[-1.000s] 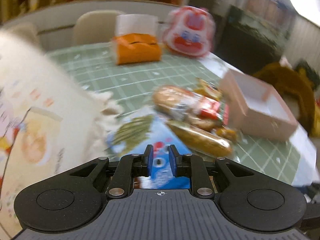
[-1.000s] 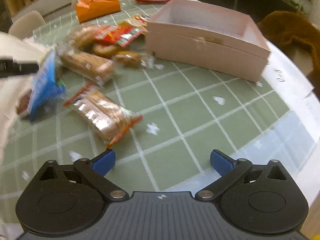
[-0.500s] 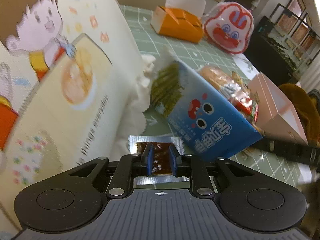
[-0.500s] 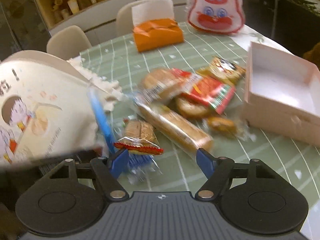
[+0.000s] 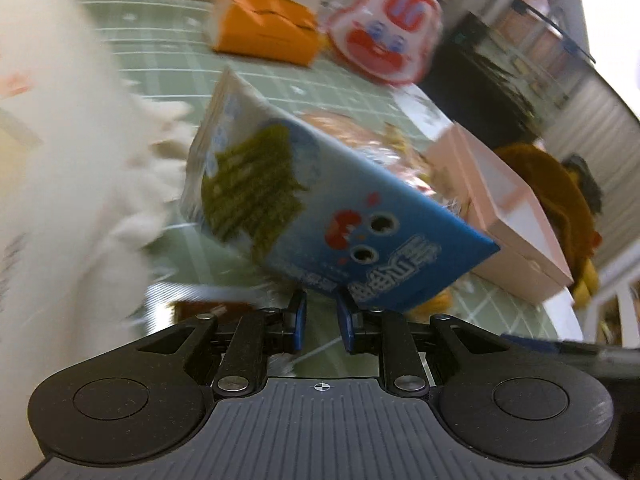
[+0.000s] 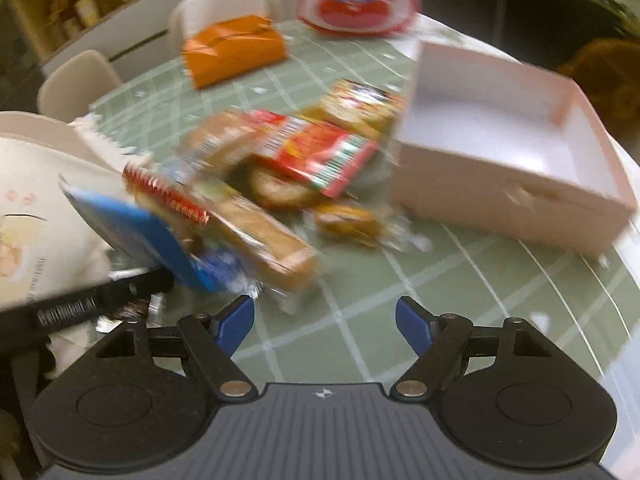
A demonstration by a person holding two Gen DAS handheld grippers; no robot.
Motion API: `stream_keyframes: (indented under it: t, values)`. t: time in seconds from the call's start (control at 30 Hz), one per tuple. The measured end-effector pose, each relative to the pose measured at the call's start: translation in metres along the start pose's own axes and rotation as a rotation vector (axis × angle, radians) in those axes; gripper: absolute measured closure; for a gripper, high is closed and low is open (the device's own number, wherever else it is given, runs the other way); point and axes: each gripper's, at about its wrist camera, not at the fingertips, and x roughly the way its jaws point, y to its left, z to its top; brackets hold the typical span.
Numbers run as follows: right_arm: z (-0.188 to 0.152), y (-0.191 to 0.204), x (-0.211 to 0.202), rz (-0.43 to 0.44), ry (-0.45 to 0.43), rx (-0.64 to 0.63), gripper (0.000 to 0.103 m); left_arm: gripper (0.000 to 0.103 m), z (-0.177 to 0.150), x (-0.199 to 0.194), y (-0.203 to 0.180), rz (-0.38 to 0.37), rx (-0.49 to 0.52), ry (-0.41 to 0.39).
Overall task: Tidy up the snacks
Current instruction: 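Carry the chocolate square with the left tool and set it down before the right tool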
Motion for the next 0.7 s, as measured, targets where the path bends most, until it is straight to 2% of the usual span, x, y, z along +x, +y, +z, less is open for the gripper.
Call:
stream_keyframes:
  t: [0.1,0.2,0.3,0.33,0.43,0.53,0.7]
  values:
    - [-0.009,-0.009,0.002,-0.002,0.022,0.019,0.024,0.082,0.013,-0.003,-0.004,0.014,0.042,0.023]
    - [-0.019,-0.016,0.000,-0.017,0.018,0.032,0.023,0.082,0.019,-0.017,0.012,0.055,0.024,0.026]
    - [-0.028,-0.021,-0.003,-0.016,0.005,0.045,0.019,0.082,0.019,-0.022,0.033,0.171,0.001,0.039]
    - [-0.030,-0.021,-0.004,-0.017,0.001,0.041,0.019,0.086,0.017,-0.022,0.042,0.204,-0.020,0.046]
    - [-0.038,-0.023,-0.008,-0.017,-0.004,0.029,0.019,0.085,0.013,-0.030,0.051,0.196,-0.069,0.026]
    - [-0.043,-0.027,-0.012,-0.024,-0.011,0.039,0.018,0.084,0.000,-0.032,0.036,0.194,-0.045,0.031]
    - [-0.049,-0.042,-0.019,-0.025,-0.012,0.078,0.018,0.084,-0.030,-0.030,0.005,0.081,-0.063,0.060]
